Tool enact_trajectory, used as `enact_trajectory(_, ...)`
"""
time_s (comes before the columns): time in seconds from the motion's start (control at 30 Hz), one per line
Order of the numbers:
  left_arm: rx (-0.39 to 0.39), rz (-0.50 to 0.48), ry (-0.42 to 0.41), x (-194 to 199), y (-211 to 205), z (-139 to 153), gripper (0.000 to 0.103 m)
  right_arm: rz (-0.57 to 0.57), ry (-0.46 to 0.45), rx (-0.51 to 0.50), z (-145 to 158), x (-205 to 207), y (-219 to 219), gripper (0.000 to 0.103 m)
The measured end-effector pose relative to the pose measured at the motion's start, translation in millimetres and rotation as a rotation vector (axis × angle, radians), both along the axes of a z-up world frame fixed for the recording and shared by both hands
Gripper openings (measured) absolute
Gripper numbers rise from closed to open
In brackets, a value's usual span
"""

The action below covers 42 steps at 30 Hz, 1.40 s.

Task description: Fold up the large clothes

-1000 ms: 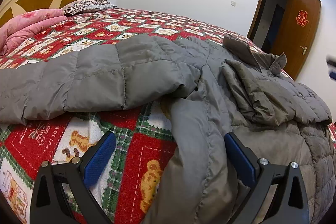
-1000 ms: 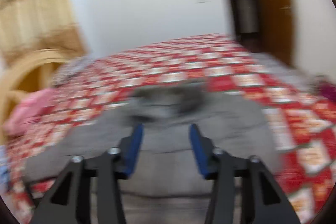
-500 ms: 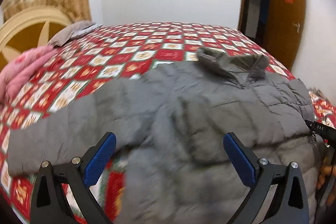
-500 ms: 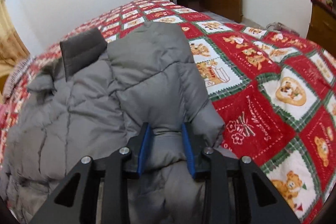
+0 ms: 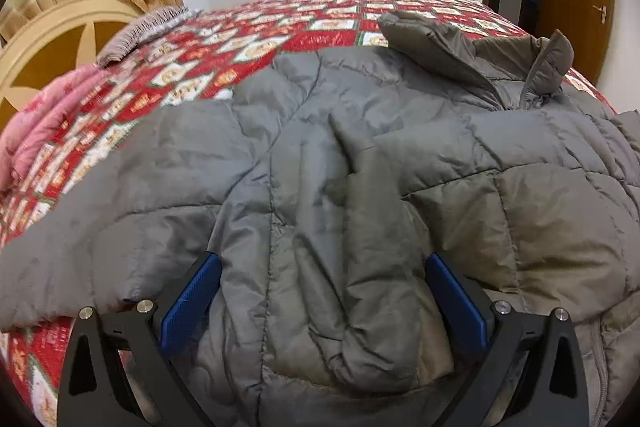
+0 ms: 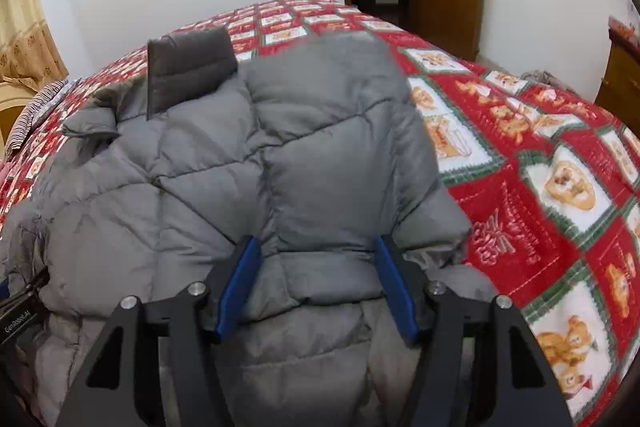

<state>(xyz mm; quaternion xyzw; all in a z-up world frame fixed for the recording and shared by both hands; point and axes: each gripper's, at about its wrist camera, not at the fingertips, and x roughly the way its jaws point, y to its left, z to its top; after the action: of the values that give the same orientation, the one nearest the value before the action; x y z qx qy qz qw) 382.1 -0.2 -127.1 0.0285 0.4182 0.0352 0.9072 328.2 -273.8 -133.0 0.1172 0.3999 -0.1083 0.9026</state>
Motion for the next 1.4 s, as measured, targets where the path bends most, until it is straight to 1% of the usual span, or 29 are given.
enact_trajectory(0.13, -0.078, -0.003, 0.012, -1, 8, -1, 0.102, 0.018, 0.000, -0.014, -1, 4, 1, 0.073)
enact_trajectory(0.2, -0.137, -0.016, 0.001, -11, 19, 7, 0.102, 0.023, 0.000, -0.020, -2, 4, 1, 0.075)
enact_trajectory(0.23, -0.177, 0.000, -0.029, -23, 29, 15, 0.102, 0.023, -0.003, -0.022, -1, 3, 2, 0.075)
enact_trajectory(0.27, -0.222, 0.047, -0.084, -39, 46, 26, 0.102, 0.023, -0.005, -0.024, -2, 2, 3, 0.075)
enact_trajectory(0.3, -0.267, 0.111, -0.142, -58, 65, 35, 0.102, 0.024, -0.008, -0.024, -2, 2, 3, 0.076)
enact_trajectory(0.33, -0.326, 0.206, -0.203, -81, 93, 44, 0.102, 0.024, -0.009, -0.024, -3, -1, 5, 0.076)
enact_trajectory(0.4, -0.394, 0.358, -0.262, -109, 134, 48, 0.102, 0.023, -0.010, -0.026, -2, -2, 7, 0.076)
enact_trajectory(0.43, -0.412, 0.466, -0.282, -122, 158, 49, 0.102, 0.022, -0.009, -0.030, -3, -2, 6, 0.076)
enact_trajectory(0.47, -0.414, 0.613, -0.286, -135, 186, 47, 0.102, 0.022, -0.009, -0.033, -2, -2, 8, 0.076)
enact_trajectory(0.5, -0.408, 0.722, -0.274, -143, 205, 45, 0.102, 0.022, -0.009, -0.036, -2, -3, 9, 0.076)
enact_trajectory(0.57, -0.392, 0.959, -0.222, -159, 245, 35, 0.102, 0.021, -0.011, -0.038, -2, -3, 10, 0.076)
enact_trajectory(0.63, -0.426, 1.111, -0.167, -167, 273, 22, 0.102, 0.021, -0.013, -0.038, -2, -4, 9, 0.076)
enact_trajectory(0.67, -0.464, 1.150, -0.150, -168, 287, 15, 0.102, 0.021, -0.013, -0.039, -2, -3, 9, 0.076)
enact_trajectory(0.7, -0.486, 1.169, -0.141, -166, 296, 9, 0.102, 0.021, -0.012, -0.040, -2, -3, 9, 0.077)
enact_trajectory(0.8, -0.444, 1.184, -0.133, -154, 305, 7, 0.102, 0.022, -0.010, -0.046, -2, -3, 9, 0.077)
enact_trajectory(0.83, -0.454, 1.149, -0.171, -150, 305, 9, 0.102, 0.021, -0.010, -0.047, -2, -3, 9, 0.077)
enact_trajectory(0.9, -0.512, 1.077, -0.222, -150, 308, 7, 0.102, 0.021, -0.007, -0.053, -3, -2, 10, 0.077)
enact_trajectory(0.93, -0.503, 1.080, -0.211, -149, 307, 4, 0.097, 0.021, -0.006, -0.056, -3, -2, 10, 0.077)
enact_trajectory(0.97, -0.463, 1.095, -0.188, -146, 306, 2, 0.087, 0.020, -0.005, -0.059, -3, -2, 10, 0.077)
enact_trajectory(1.0, -0.424, 1.099, -0.180, -145, 304, 2, 0.083, 0.019, -0.005, -0.061, -3, -2, 11, 0.077)
enact_trajectory(1.07, -0.354, 1.098, -0.181, -143, 297, 1, 0.065, 0.017, -0.006, -0.064, -3, -2, 11, 0.077)
enact_trajectory(1.1, -0.334, 1.093, -0.180, -142, 296, 0, 0.061, 0.017, -0.006, -0.065, -3, -2, 11, 0.077)
enact_trajectory(1.13, -0.317, 1.085, -0.178, -142, 296, -1, 0.052, 0.016, -0.006, -0.066, -3, -1, 11, 0.077)
enact_trajectory(1.17, -0.312, 1.076, -0.187, -144, 296, -1, 0.036, 0.016, -0.007, -0.065, -3, -2, 11, 0.077)
enact_trajectory(1.2, -0.332, 1.054, -0.209, -146, 297, -1, 0.025, 0.016, -0.007, -0.064, -3, -2, 11, 0.077)
enact_trajectory(1.23, -0.383, 1.012, -0.236, -146, 299, -1, 0.012, 0.016, -0.007, -0.064, -3, -2, 11, 0.077)
enact_trajectory(1.27, -0.395, 0.999, -0.242, -145, 300, -1, 0.011, 0.016, -0.008, -0.063, -3, -2, 11, 0.077)
enact_trajectory(1.33, -0.349, 0.982, -0.244, -141, 295, 5, 0.010, 0.016, -0.010, -0.060, -3, -2, 11, 0.077)
enact_trajectory(1.4, -0.312, 0.952, -0.270, -138, 285, 16, 0.010, 0.016, -0.013, -0.056, -3, -2, 11, 0.077)
